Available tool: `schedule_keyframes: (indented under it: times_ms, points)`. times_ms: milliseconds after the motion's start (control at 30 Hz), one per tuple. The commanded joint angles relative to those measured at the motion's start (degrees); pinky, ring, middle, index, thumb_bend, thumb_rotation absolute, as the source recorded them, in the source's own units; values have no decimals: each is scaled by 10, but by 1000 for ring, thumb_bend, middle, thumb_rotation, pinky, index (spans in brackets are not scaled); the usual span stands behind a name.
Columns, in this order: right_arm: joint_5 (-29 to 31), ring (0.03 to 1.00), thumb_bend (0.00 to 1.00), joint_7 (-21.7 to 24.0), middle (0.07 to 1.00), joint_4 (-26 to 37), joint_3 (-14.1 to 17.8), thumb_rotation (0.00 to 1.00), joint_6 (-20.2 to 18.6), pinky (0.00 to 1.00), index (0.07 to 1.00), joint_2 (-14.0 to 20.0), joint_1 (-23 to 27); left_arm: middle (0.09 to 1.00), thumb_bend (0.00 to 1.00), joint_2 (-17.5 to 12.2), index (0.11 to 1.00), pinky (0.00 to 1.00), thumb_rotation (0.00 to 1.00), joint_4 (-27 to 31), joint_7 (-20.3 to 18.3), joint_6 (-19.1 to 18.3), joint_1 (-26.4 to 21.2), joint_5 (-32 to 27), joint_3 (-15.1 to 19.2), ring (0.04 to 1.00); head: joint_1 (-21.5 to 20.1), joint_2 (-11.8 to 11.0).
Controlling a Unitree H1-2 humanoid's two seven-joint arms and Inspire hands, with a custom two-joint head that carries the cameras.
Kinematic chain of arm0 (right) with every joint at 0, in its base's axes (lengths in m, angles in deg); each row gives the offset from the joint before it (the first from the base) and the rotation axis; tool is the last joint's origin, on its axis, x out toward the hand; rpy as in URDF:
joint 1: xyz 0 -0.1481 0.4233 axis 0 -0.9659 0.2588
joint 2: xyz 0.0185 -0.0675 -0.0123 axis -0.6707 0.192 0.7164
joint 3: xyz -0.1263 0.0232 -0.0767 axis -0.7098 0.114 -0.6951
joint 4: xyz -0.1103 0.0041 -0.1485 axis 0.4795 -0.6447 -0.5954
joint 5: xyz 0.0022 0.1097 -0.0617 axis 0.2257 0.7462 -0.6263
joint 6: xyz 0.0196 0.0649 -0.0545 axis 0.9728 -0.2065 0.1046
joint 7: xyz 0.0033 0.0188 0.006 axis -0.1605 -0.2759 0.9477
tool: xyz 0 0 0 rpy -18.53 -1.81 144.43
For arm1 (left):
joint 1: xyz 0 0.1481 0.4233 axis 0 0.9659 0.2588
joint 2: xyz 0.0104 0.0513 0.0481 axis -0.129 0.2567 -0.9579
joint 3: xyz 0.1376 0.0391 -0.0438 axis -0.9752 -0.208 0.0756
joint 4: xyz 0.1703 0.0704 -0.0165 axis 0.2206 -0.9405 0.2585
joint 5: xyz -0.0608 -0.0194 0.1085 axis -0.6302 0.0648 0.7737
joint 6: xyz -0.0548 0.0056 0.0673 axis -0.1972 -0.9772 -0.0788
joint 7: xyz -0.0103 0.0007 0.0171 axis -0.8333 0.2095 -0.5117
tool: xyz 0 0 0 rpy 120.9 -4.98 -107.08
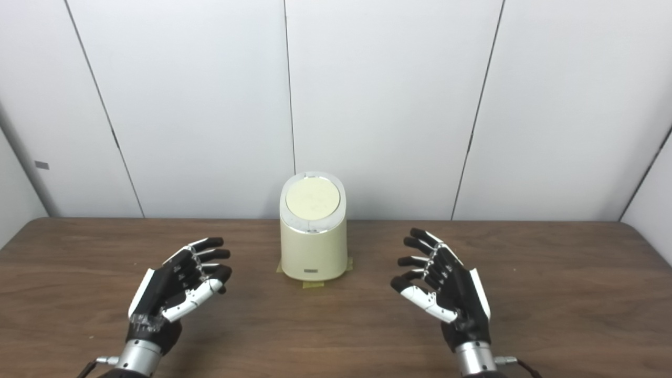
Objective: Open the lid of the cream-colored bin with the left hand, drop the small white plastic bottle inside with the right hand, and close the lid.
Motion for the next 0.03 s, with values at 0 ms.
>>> schedule_keyframes:
  times_ms: [0]
  points:
    - [5,622,708,-3,754,18,5,296,16,481,768,0,17,689,632,-5,744,437,125,22,2,5,-20,-3,-2,605,-1,1]
